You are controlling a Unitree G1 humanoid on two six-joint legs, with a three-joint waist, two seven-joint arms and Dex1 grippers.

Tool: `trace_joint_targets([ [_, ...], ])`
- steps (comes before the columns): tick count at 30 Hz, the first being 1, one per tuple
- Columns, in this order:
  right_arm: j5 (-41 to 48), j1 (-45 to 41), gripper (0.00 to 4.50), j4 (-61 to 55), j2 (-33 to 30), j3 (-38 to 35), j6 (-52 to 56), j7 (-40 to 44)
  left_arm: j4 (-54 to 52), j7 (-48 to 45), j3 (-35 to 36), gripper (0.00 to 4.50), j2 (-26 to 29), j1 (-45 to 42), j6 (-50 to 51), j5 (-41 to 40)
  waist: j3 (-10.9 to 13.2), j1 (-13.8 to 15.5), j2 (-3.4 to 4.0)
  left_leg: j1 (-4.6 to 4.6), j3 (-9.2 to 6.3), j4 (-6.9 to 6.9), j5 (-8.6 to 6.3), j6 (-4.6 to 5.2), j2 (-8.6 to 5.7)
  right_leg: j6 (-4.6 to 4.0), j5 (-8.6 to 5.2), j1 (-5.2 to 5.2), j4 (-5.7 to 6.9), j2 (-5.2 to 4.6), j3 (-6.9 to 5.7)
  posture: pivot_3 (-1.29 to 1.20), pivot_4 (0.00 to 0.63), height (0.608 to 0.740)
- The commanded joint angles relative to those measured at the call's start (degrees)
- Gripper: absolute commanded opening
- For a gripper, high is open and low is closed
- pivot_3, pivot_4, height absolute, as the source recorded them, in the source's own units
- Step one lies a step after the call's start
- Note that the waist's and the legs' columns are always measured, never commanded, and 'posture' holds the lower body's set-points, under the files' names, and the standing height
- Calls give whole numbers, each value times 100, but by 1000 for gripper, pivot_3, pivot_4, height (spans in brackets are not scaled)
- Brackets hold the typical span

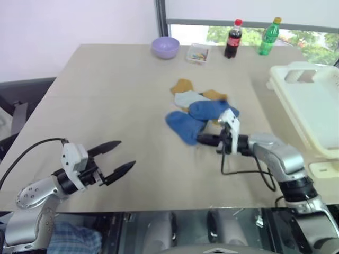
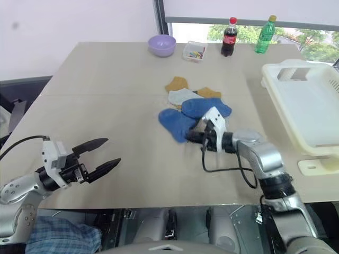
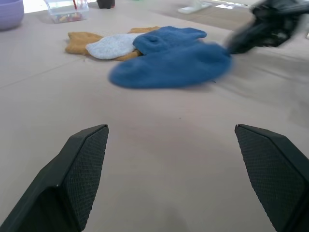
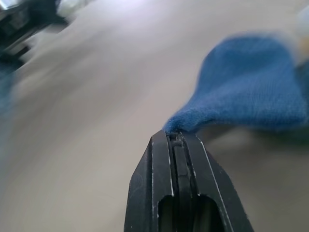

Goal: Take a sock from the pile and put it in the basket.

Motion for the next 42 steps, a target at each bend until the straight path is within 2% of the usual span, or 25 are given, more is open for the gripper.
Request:
trace_joint_targets([
  [1,480,312,30,-751,-572,122,686,376,-65,-32,17,4500,51,-71,-29,17,1,-3,-2,0,-1,0,0,0,0,0,0,0,0,0,0,0,150,736],
  [5,583,705,30,-1031,-1064,-78,825,325,-27,-67,-36,4500,58,-157,-10,51,2,-7,-3,0,-6,0,0,0,2,1,-1,-1,1,3,-2,0,150,736],
  [12,595,1546,30,-1257,-1767,-1008,714,60,60,-112,-106,4500,71,-301,5,69,7,41,-11,-1,-6,0,-1,0,0,2,-2,-2,-1,2,-1,0,150,736],
  [15,697,1839,907,-1219,-1991,-1432,687,78,95,-129,-189,4500,48,-356,-5,88,12,54,-20,-4,-5,0,-1,-1,-1,2,-2,-1,-5,2,-1,0,150,736],
  [16,711,1931,1484,-1222,-2074,-1519,662,114,101,-137,-210,4500,39,-368,-4,91,12,51,-20,-4,-4,0,-1,-1,-2,8,-6,-1,-5,2,0,0,150,736],
  [17,692,2025,1798,-1221,-2156,-1594,619,139,106,-150,-227,4500,33,-379,-4,93,12,46,-20,-3,-5,0,-1,-1,-1,13,-9,-1,-5,3,0,0,150,736],
  [19,742,2129,2698,-1217,-2222,-1732,625,132,123,-164,-250,4500,31,-413,-1,92,12,44,-21,-1,-6,0,-1,0,0,20,-12,-1,-4,4,0,0,150,736],
  [21,843,2171,3844,-1274,-2252,-1853,704,68,147,-172,-267,4500,44,-450,1,92,13,42,-23,0,-7,0,-1,0,2,21,-13,0,-4,8,0,0,150,736],
  [22,861,2168,4181,-1286,-2250,-1905,725,6,156,-176,-272,4500,51,-462,0,89,13,43,-22,0,-8,0,-1,0,2,22,-13,0,-3,9,0,0,150,736],
  [26,650,1894,4181,-1106,-2248,-2041,282,-157,201,-217,-290,4500,79,-505,-5,83,13,35,-23,0,-6,1,-1,0,2,22,-14,0,-3,7,1,0,150,736],
  [32,-301,557,4181,127,-1139,-1675,-744,-1410,307,-279,-425,4500,49,-715,-40,126,19,-7,-36,3,-3,6,0,0,-2,23,-13,-1,2,16,3,0,150,736],
  [36,-439,-216,4181,1236,-392,-1892,-655,-2218,342,-285,-472,4500,17,-793,-56,159,22,8,-37,-5,2,2,0,-1,-6,-1,0,-3,1,15,1,0,150,736],
  [42,2,-1149,4181,2477,552,-2604,-198,-3030,396,-283,-535,4500,-4,-817,-121,219,23,-6,-36,-15,34,2,0,0,-9,-1,1,-11,2,14,4,0,150,736],
])
